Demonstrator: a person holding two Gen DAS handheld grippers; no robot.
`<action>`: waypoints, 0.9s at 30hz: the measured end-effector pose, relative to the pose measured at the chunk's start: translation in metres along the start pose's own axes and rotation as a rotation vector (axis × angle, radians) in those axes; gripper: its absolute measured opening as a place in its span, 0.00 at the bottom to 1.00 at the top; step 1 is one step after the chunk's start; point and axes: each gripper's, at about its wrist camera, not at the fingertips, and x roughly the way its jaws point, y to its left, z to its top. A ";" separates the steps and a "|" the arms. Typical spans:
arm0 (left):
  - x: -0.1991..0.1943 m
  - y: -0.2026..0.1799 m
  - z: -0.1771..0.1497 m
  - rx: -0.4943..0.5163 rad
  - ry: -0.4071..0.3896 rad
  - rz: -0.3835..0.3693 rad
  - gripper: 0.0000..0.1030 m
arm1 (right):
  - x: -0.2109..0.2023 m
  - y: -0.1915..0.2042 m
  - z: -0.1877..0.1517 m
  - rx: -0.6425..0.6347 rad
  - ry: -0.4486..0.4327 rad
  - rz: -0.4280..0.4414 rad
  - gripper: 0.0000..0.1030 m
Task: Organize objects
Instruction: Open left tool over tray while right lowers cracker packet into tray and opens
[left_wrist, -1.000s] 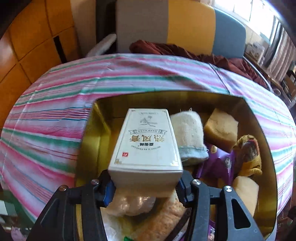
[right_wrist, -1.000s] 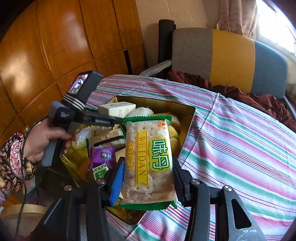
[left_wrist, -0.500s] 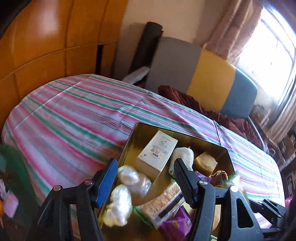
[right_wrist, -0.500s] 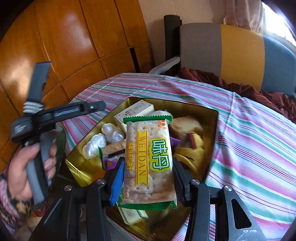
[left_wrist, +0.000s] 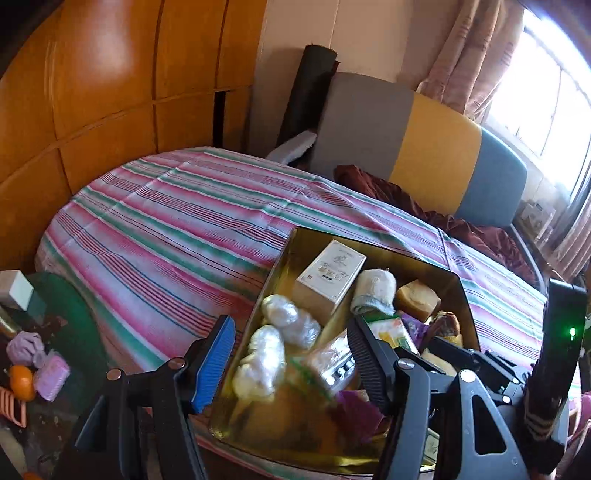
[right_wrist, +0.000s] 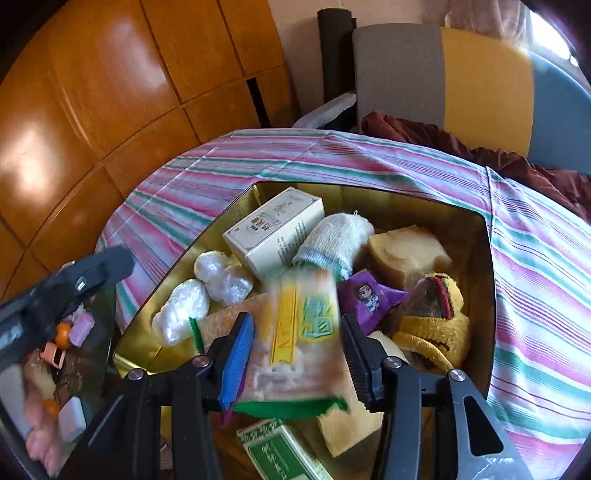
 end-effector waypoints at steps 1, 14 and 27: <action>-0.003 0.000 -0.001 0.006 -0.011 0.016 0.62 | 0.001 0.000 0.001 0.004 0.000 0.001 0.59; -0.022 -0.002 -0.013 0.008 -0.042 0.048 0.62 | -0.032 0.014 -0.006 -0.067 -0.075 -0.109 1.00; -0.023 -0.001 -0.023 0.021 0.015 0.116 0.62 | -0.064 0.020 -0.014 -0.007 -0.109 -0.257 1.00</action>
